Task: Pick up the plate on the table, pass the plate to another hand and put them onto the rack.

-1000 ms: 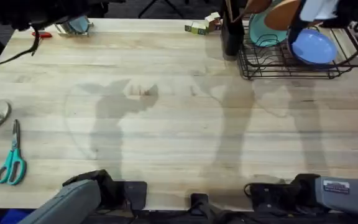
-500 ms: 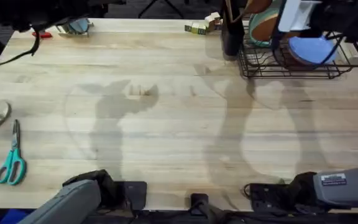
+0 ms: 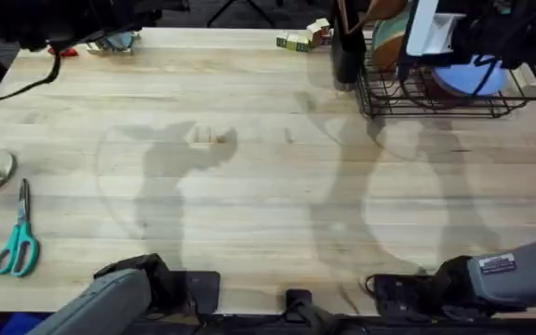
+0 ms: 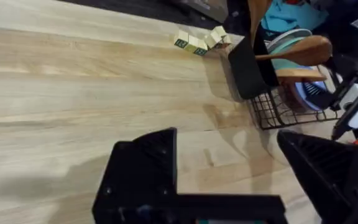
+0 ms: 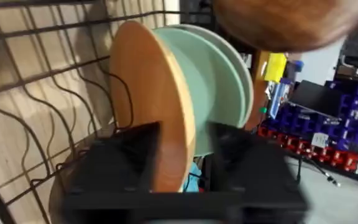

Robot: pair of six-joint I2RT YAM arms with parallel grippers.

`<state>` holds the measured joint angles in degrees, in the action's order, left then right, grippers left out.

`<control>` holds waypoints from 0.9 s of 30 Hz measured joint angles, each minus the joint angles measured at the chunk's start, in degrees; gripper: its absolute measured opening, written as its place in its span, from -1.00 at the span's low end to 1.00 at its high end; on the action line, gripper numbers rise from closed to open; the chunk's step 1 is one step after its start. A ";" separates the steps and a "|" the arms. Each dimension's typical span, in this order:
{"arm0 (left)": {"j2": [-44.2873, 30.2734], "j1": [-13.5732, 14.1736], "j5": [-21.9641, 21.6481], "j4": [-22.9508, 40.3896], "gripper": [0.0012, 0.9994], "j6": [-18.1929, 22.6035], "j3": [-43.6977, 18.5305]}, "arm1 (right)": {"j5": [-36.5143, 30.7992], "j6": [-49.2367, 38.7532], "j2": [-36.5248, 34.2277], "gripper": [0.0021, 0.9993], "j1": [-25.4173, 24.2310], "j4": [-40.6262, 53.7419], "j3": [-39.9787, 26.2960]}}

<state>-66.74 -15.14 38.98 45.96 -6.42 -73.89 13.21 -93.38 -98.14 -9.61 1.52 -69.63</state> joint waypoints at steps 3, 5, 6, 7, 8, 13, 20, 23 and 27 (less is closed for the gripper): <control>0.00 0.00 0.00 0.36 0.99 0.01 0.00 | -0.20 -0.09 -0.88 0.78 0.04 0.28 0.02; 0.00 0.00 -0.01 0.36 0.99 0.01 0.00 | -0.33 -0.20 -1.04 0.98 0.07 0.31 0.01; 0.00 0.00 0.00 0.36 0.99 0.00 0.00 | -0.33 -0.14 -1.04 0.99 0.09 0.27 0.02; 0.00 0.00 0.00 0.38 0.99 0.00 0.00 | -0.35 -0.11 -1.04 0.99 0.07 0.22 0.02; 0.00 0.00 0.00 0.35 0.99 0.01 0.00 | -0.58 -0.10 -1.04 0.99 0.09 0.23 0.02; 0.00 0.00 0.00 0.38 0.99 0.00 0.00 | -4.65 0.16 -1.04 0.99 0.32 0.24 0.02; 0.00 0.00 -0.02 0.38 0.99 0.02 0.00 | -11.19 3.89 -0.76 0.99 0.39 0.15 0.02; 0.00 0.00 0.00 0.38 0.99 0.02 0.00 | -12.82 9.76 1.75 0.99 0.39 -1.11 0.02; 0.00 0.00 0.00 0.38 0.99 0.00 0.00 | -13.27 13.89 5.06 0.99 0.39 -1.14 0.02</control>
<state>-66.74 -15.14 38.98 46.35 -6.41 -73.89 -0.05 -79.50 -93.08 -9.21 0.38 -69.60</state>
